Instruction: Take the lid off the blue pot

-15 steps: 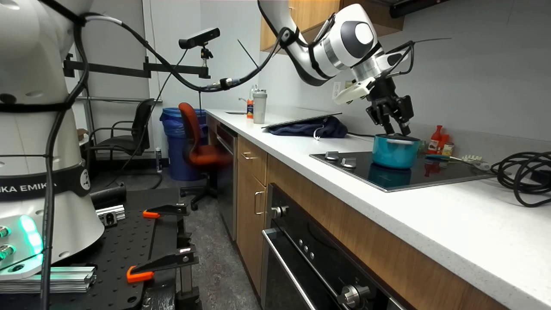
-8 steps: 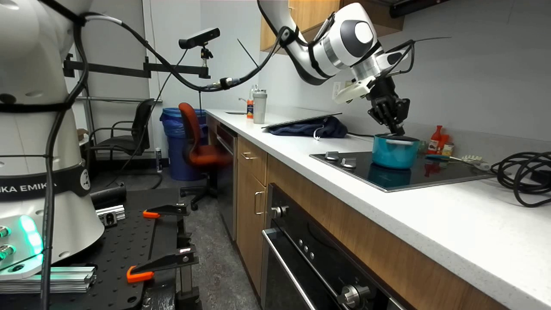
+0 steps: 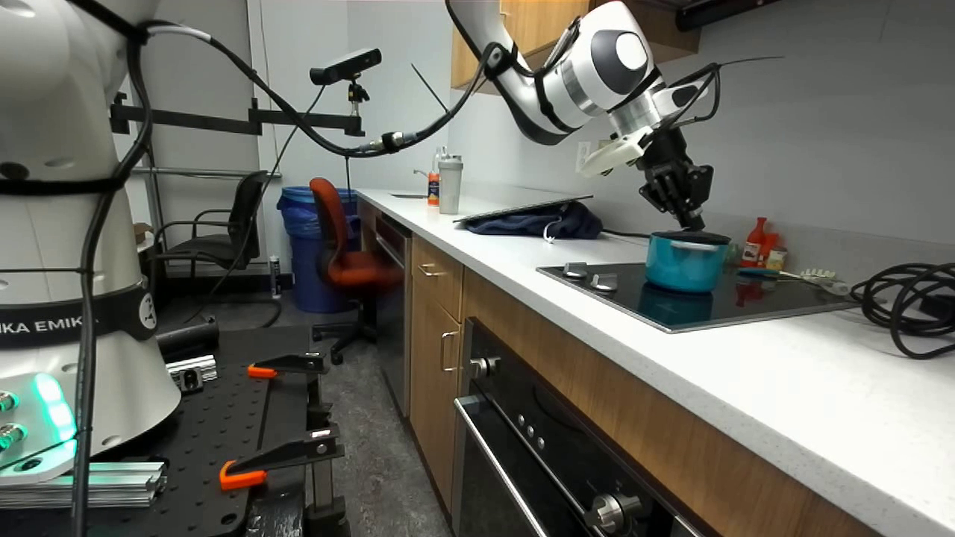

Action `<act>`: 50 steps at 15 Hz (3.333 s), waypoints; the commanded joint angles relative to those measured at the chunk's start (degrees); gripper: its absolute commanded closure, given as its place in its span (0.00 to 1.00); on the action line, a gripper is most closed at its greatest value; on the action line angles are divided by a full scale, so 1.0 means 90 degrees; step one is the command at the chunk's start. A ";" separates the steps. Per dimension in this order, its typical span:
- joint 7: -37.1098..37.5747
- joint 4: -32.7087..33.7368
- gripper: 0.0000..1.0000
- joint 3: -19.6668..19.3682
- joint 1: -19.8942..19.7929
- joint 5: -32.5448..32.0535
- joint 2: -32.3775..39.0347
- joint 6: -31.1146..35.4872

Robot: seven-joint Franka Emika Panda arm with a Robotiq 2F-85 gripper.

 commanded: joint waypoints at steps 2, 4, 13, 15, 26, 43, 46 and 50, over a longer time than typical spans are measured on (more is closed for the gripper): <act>0.0151 -0.0169 0.96 -0.0169 0.0116 -0.0293 -0.0395 -0.0018; 0.0170 -0.0197 0.96 -0.0160 0.0104 -0.0333 -0.0512 -0.0015; 0.0077 -0.0427 0.96 0.0262 0.0060 -0.0222 -0.0936 0.0094; 0.0028 -0.0517 0.96 0.0430 0.0042 -0.0157 -0.0987 0.0124; -0.0197 -0.0801 0.96 0.1308 -0.0002 0.0651 -0.0977 0.0292; -0.0696 -0.0627 0.96 0.1976 0.0146 0.1376 -0.0317 0.0246; -0.0726 -0.0614 0.61 0.1995 0.0177 0.1394 -0.0265 0.0204; -0.0756 -0.0606 0.38 0.1982 0.0194 0.1376 -0.0241 0.0179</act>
